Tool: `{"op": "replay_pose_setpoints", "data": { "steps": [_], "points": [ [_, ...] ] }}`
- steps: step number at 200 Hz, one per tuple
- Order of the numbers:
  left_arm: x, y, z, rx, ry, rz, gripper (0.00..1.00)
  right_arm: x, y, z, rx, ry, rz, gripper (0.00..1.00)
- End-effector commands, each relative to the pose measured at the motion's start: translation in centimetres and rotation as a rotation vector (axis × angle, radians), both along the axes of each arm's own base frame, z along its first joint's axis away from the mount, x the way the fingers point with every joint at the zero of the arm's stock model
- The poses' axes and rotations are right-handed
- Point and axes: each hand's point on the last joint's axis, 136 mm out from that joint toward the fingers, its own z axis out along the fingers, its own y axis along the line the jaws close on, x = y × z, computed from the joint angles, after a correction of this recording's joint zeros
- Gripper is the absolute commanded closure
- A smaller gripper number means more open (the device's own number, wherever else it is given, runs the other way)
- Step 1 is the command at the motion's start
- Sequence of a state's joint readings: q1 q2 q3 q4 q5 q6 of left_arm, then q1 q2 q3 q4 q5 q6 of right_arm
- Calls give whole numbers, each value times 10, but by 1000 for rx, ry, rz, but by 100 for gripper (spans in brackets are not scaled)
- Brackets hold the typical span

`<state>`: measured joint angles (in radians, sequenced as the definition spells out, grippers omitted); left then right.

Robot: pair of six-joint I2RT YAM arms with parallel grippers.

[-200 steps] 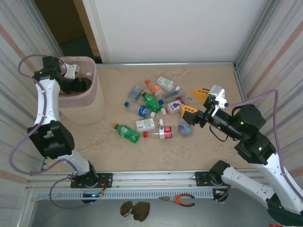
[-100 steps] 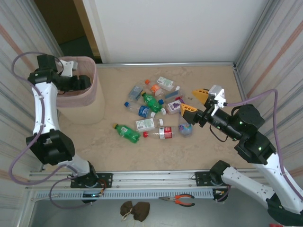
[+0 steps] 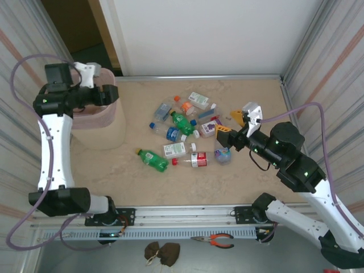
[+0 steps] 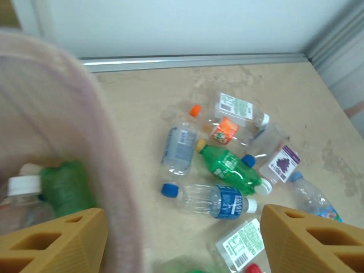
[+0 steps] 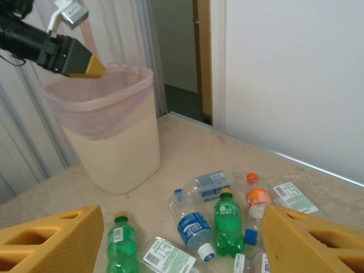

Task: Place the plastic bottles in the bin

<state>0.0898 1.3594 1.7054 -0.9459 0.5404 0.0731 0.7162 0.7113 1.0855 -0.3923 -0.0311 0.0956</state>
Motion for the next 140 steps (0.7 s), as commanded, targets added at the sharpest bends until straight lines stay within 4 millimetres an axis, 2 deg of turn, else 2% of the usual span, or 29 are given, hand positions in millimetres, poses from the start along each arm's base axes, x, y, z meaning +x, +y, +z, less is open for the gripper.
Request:
{"op": "replay_pose_setpoints", "data": {
  "steps": [1, 32, 72, 104, 140],
  "points": [
    [-18, -22, 8, 53, -22, -19, 29, 4, -4, -9, -23, 12, -33, 28],
    [-42, -71, -11, 100, 7, -102, 29, 5, -6, -15, -34, 25, -45, 28],
    [-66, -119, -57, 79, 85, -156, 29, 7, -4, -19, -41, 34, -42, 28],
    [-74, -130, -112, -46, 177, -95, 29, 8, -3, -23, -51, 47, -39, 28],
    [-80, -118, -174, -181, 290, 85, 28, 9, -3, -29, -57, 60, -42, 28]
  ]
}}
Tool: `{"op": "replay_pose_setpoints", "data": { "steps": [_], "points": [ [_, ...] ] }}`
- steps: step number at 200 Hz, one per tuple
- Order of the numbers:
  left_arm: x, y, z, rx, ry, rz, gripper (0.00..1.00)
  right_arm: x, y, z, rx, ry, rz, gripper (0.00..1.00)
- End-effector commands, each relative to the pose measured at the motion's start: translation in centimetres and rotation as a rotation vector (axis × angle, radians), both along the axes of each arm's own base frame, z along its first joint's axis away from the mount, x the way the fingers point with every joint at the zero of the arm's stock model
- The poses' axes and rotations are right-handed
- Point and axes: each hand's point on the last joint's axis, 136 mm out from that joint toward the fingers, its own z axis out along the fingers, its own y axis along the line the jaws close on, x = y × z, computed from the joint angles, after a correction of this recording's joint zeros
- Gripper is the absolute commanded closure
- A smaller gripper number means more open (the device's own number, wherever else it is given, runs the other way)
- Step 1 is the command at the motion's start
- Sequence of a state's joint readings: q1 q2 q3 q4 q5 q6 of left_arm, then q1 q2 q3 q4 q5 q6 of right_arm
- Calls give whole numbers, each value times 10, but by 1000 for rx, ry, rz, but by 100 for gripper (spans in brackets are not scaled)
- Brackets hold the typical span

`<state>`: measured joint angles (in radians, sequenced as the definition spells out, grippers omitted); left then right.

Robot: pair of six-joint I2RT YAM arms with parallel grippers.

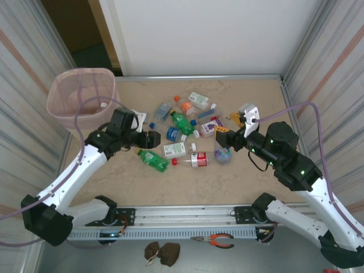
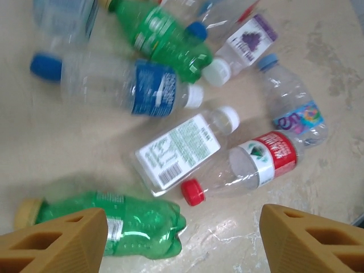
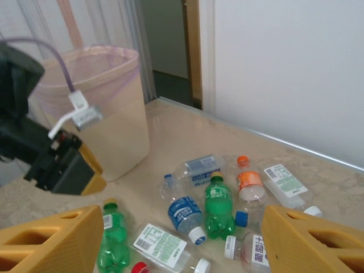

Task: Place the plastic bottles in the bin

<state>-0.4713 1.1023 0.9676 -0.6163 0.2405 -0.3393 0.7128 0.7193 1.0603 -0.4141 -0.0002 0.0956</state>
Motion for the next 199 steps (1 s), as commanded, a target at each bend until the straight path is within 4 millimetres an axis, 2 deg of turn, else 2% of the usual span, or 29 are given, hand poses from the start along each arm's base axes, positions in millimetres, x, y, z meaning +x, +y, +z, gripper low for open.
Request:
{"op": "replay_pose_setpoints", "data": {
  "steps": [1, 22, 36, 60, 86, 124, 199],
  "points": [
    [12, 5, -2, -141, -9, 194, 28, 2, -1, -10, -18, 22, -9, 28],
    [9, 17, -30, -164, 53, 306, 25, 4, -1, -13, -18, 32, -11, 28],
    [7, 36, -52, -152, 121, 434, 25, 4, 1, -15, -20, 40, -7, 28],
    [4, 59, -83, -186, 237, 593, 29, 7, 3, -17, -20, 50, -3, 28],
    [1, 75, -110, -242, 336, 730, 34, 10, 6, -20, -19, 61, 0, 28],
    [5, 84, -129, -253, 396, 828, 35, 12, 9, -19, -9, 67, 5, 28],
    [30, 81, -150, -340, 430, 880, 38, 12, 7, -17, -6, 65, -2, 28]
  ]
}}
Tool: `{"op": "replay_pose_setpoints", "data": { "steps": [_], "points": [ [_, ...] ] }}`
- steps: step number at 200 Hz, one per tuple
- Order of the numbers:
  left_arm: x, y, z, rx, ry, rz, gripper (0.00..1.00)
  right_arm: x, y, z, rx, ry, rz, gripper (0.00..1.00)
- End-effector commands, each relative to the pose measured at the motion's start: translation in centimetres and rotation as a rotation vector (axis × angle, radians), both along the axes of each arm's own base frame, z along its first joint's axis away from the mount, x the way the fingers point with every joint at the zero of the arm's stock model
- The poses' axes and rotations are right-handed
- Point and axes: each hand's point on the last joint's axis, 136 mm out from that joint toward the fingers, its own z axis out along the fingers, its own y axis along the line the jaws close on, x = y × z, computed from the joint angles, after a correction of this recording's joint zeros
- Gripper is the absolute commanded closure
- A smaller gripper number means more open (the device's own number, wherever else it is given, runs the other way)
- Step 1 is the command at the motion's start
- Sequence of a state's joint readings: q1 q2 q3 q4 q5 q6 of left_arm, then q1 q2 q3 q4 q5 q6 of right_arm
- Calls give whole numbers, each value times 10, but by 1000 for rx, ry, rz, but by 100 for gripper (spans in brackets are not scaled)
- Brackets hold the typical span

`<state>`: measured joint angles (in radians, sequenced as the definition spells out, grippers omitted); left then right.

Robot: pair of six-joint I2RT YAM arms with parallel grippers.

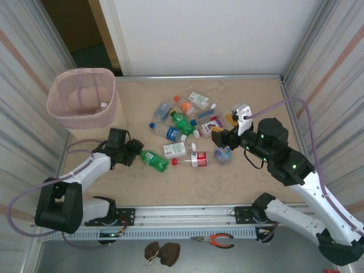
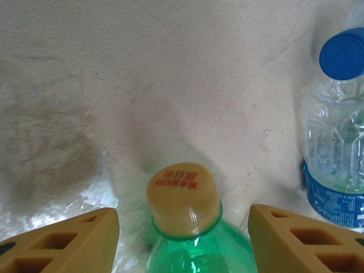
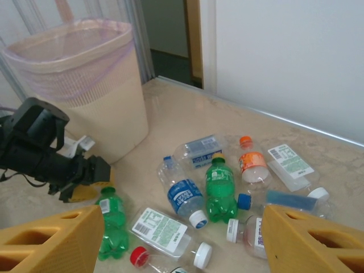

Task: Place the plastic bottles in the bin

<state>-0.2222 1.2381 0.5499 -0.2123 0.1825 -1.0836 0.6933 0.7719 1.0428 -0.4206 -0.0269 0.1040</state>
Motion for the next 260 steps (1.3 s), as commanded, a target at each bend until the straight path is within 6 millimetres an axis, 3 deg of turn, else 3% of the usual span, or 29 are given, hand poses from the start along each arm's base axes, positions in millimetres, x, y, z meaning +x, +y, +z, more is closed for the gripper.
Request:
{"op": "replay_pose_setpoints", "data": {
  "steps": [1, 60, 122, 202, 260],
  "points": [
    [10, -2, -4, -47, -13, 38, 38, 0, -2, 6, 32, -2, -8, 28],
    [21, -8, -14, -71, 3, 34, 44, -1, -3, 6, 33, -4, -13, 28],
    [17, -7, -12, -69, -2, 36, 57, -1, -4, 5, 31, -4, -15, 28],
    [-7, 3, 24, -61, -93, 43, 68, -7, -5, 7, 49, -2, 1, 28],
    [-21, 14, 84, -19, -228, 28, 71, -8, -5, 10, 62, -3, 7, 28]
  ]
}}
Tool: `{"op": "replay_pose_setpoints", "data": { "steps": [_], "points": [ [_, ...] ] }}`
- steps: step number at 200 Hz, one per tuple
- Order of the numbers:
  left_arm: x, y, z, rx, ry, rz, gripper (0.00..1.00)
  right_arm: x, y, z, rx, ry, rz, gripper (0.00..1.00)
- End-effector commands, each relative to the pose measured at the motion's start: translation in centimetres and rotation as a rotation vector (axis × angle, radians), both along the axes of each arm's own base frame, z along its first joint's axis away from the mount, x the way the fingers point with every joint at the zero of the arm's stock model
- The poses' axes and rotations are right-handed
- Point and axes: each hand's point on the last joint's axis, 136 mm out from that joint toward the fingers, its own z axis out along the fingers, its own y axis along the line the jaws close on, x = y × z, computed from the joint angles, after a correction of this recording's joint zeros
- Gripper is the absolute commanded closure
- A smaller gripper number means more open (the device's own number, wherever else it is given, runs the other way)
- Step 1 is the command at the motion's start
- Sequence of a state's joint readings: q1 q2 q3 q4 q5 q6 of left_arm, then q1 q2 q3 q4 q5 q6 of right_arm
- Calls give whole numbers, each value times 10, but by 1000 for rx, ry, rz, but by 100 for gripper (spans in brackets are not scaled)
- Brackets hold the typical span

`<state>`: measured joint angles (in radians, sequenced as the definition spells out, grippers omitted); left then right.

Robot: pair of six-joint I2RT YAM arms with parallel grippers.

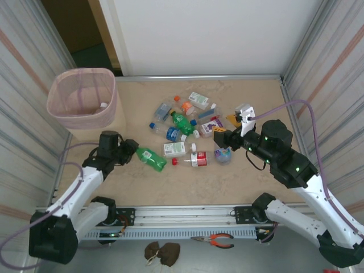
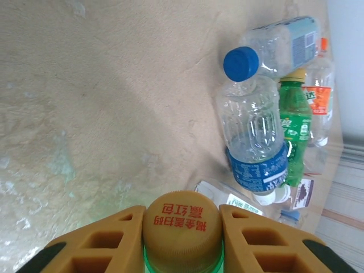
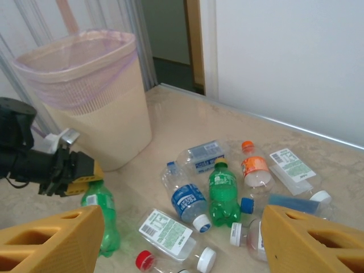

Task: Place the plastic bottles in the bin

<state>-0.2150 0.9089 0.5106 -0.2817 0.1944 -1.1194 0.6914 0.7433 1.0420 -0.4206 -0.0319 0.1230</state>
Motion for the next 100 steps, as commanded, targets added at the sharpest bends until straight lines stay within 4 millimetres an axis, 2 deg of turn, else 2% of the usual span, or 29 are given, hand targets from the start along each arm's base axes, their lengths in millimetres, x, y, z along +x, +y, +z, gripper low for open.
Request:
{"op": "replay_pose_setpoints", "data": {
  "steps": [1, 46, 100],
  "points": [
    [-8, 11, 22, 59, -28, 8, 71, -3, 0, 2, 28, 6, 9, 28],
    [-7, 29, 88, 185, -168, 9, 72, -4, -2, 6, 32, -6, 4, 28],
    [10, 46, 187, 421, -367, -38, 75, -2, -3, 8, 25, -16, 1, 28]
  ]
}}
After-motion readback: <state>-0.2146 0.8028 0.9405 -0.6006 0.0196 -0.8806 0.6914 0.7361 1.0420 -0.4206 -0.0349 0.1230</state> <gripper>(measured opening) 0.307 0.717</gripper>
